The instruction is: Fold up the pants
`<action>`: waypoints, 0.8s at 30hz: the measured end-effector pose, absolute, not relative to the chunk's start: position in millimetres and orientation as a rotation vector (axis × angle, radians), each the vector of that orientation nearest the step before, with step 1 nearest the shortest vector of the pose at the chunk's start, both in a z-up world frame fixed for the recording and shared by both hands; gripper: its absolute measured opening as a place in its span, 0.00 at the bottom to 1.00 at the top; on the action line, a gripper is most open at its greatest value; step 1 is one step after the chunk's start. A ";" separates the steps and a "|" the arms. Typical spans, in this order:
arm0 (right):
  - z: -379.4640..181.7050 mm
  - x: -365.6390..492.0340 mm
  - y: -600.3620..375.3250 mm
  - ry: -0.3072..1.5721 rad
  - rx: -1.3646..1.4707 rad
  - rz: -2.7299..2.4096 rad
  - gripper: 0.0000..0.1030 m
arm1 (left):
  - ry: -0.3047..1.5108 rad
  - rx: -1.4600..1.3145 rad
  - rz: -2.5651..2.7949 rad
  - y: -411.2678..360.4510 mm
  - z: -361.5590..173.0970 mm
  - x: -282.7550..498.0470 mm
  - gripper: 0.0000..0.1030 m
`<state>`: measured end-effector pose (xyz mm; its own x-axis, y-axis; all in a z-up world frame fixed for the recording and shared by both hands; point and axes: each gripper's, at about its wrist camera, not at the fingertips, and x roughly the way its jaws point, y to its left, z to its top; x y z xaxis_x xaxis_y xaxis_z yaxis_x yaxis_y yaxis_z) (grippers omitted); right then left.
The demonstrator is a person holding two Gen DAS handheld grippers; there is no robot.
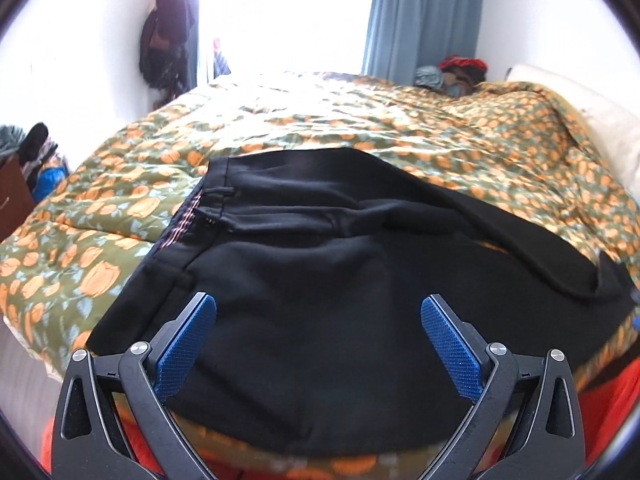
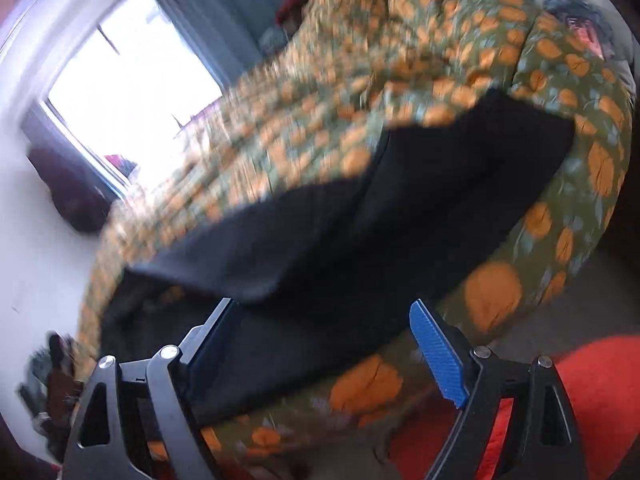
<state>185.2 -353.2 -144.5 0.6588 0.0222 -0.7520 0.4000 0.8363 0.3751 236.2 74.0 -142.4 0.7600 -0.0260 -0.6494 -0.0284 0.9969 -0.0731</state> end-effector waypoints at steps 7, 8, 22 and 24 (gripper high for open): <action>-116.2 275.8 -356.3 0.859 0.386 -0.394 0.84 | 0.686 0.015 -0.021 63.9 -147.6 218.8 1.00; -119.8 297.5 -360.9 0.896 0.364 -0.433 0.84 | 0.688 0.025 -0.007 63.2 -149.7 219.4 1.00; -183.0 186.2 -456.8 0.878 0.633 -0.653 0.83 | 0.754 0.097 0.013 65.6 -172.1 209.6 1.00; -176.1 160.7 -473.0 0.805 0.767 -0.668 0.83 | 0.779 0.080 0.013 66.5 -176.8 214.0 1.00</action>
